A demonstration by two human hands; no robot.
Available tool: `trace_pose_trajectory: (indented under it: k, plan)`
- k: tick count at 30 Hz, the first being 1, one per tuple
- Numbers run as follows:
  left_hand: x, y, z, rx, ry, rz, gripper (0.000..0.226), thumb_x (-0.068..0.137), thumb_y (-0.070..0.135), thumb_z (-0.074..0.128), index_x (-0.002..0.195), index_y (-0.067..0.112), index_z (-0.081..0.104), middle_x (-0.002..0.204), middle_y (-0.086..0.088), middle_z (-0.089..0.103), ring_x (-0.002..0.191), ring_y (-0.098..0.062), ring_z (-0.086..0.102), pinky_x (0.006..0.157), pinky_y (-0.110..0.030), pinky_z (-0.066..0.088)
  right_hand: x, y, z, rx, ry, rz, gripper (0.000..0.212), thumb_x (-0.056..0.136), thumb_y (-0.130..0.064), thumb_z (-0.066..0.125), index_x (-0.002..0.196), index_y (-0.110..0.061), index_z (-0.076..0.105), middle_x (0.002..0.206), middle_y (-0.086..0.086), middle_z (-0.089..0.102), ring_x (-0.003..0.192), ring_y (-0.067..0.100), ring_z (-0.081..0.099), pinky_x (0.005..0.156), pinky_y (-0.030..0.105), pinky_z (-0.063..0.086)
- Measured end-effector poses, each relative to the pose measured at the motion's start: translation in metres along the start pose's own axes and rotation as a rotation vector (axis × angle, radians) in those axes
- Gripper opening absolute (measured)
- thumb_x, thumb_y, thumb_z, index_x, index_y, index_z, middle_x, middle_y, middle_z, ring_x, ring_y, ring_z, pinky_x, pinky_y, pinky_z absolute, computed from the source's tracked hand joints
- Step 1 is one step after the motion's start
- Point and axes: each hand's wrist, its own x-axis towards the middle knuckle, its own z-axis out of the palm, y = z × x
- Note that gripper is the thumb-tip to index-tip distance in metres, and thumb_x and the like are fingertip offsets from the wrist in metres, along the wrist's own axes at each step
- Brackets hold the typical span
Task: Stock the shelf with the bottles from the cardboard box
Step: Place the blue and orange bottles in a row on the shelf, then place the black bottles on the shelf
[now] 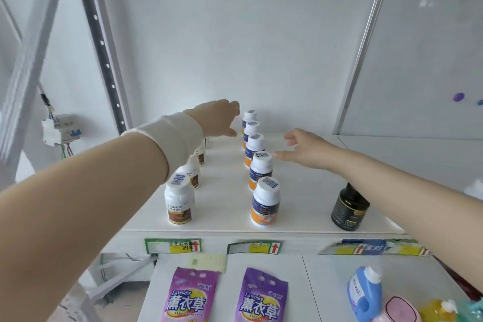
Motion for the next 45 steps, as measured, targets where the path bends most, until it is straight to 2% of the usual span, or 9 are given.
trace_pose_trajectory:
  k: [4, 8, 13, 20, 27, 30, 33, 36, 45]
  plan:
    - [-0.058, 0.011, -0.02, 0.255, 0.078, -0.075, 0.048, 0.09, 0.03, 0.056, 0.131, 0.01, 0.04, 0.123, -0.01, 0.051, 0.111, -0.03, 0.052, 0.079, -0.036, 0.04, -0.03, -0.025, 0.005, -0.25, 0.131, -0.096, 0.059, 0.088, -0.042, 0.052, 0.133, -0.008, 0.037, 0.135, 0.013, 0.041, 0.123, 0.029, 0.043, 0.09, 0.035, 0.038]
    - [-0.125, 0.019, -0.031, 0.396, 0.094, -0.145, 0.045, 0.09, 0.028, 0.056, 0.129, 0.01, 0.042, 0.12, -0.01, 0.053, 0.109, -0.028, 0.053, 0.08, -0.035, 0.042, -0.072, -0.059, 0.027, -0.482, 0.239, -0.244, 0.047, 0.091, -0.033, 0.048, 0.13, -0.009, 0.04, 0.13, 0.014, 0.042, 0.118, 0.032, 0.042, 0.09, 0.038, 0.037]
    - [-0.22, 0.009, -0.035, 0.537, 0.013, -0.173, 0.047, 0.092, 0.03, 0.053, 0.131, 0.008, 0.039, 0.123, -0.011, 0.052, 0.112, -0.028, 0.052, 0.084, -0.035, 0.043, -0.122, -0.107, 0.072, -0.61, 0.227, -0.445, 0.04, 0.095, -0.027, 0.042, 0.128, -0.005, 0.039, 0.131, 0.016, 0.041, 0.118, 0.032, 0.042, 0.09, 0.04, 0.036]
    - [-0.353, -0.071, -0.028, 0.576, -0.108, -0.379, 0.043, 0.092, 0.026, 0.052, 0.129, 0.008, 0.038, 0.123, -0.012, 0.051, 0.114, -0.029, 0.051, 0.087, -0.036, 0.042, -0.162, -0.203, 0.159, -0.609, 0.091, -0.649, 0.048, 0.093, -0.034, 0.045, 0.133, -0.008, 0.037, 0.135, 0.015, 0.038, 0.123, 0.033, 0.038, 0.099, 0.04, 0.033]
    - [-0.517, -0.195, 0.021, 0.477, -0.252, -0.615, 0.041, 0.091, 0.03, 0.053, 0.125, 0.01, 0.044, 0.119, -0.008, 0.054, 0.109, -0.025, 0.054, 0.083, -0.031, 0.04, -0.196, -0.329, 0.309, -0.603, -0.102, -0.911, 0.05, 0.094, -0.036, 0.042, 0.135, -0.008, 0.034, 0.138, 0.013, 0.038, 0.126, 0.03, 0.038, 0.102, 0.04, 0.033]
    - [-0.587, -0.24, 0.058, 0.384, -0.334, -0.74, 0.038, 0.091, 0.028, 0.052, 0.123, 0.01, 0.047, 0.121, -0.009, 0.056, 0.111, -0.026, 0.055, 0.088, -0.034, 0.044, -0.211, -0.365, 0.385, -0.665, -0.24, -0.977, 0.049, 0.095, -0.036, 0.041, 0.135, -0.009, 0.034, 0.137, 0.012, 0.038, 0.127, 0.029, 0.037, 0.103, 0.039, 0.033]
    - [-0.641, -0.274, 0.099, 0.304, -0.404, -0.853, 0.047, 0.092, 0.033, 0.051, 0.131, 0.009, 0.04, 0.131, -0.012, 0.05, 0.119, -0.028, 0.05, 0.095, -0.037, 0.04, -0.221, -0.39, 0.451, -0.719, -0.361, -1.028, 0.049, 0.095, -0.036, 0.041, 0.135, -0.009, 0.034, 0.137, 0.012, 0.038, 0.126, 0.029, 0.037, 0.104, 0.04, 0.033]
    - [-0.673, -0.302, 0.147, 0.2, -0.469, -0.932, 0.054, 0.092, 0.037, 0.05, 0.136, 0.009, 0.035, 0.134, -0.011, 0.049, 0.122, -0.028, 0.048, 0.096, -0.036, 0.04, -0.218, -0.407, 0.511, -0.777, -0.46, -1.072, 0.049, 0.095, -0.037, 0.04, 0.135, -0.01, 0.034, 0.138, 0.012, 0.037, 0.127, 0.03, 0.036, 0.104, 0.04, 0.033]
    - [-0.697, -0.374, 0.301, -0.189, -0.609, -1.153, 0.038, 0.093, 0.028, 0.048, 0.125, 0.01, 0.044, 0.127, -0.012, 0.052, 0.116, -0.03, 0.051, 0.09, -0.037, 0.041, -0.151, -0.425, 0.674, -0.871, -0.767, -1.142, 0.048, 0.094, -0.037, 0.043, 0.134, -0.011, 0.037, 0.134, 0.012, 0.042, 0.125, 0.029, 0.039, 0.101, 0.039, 0.035]
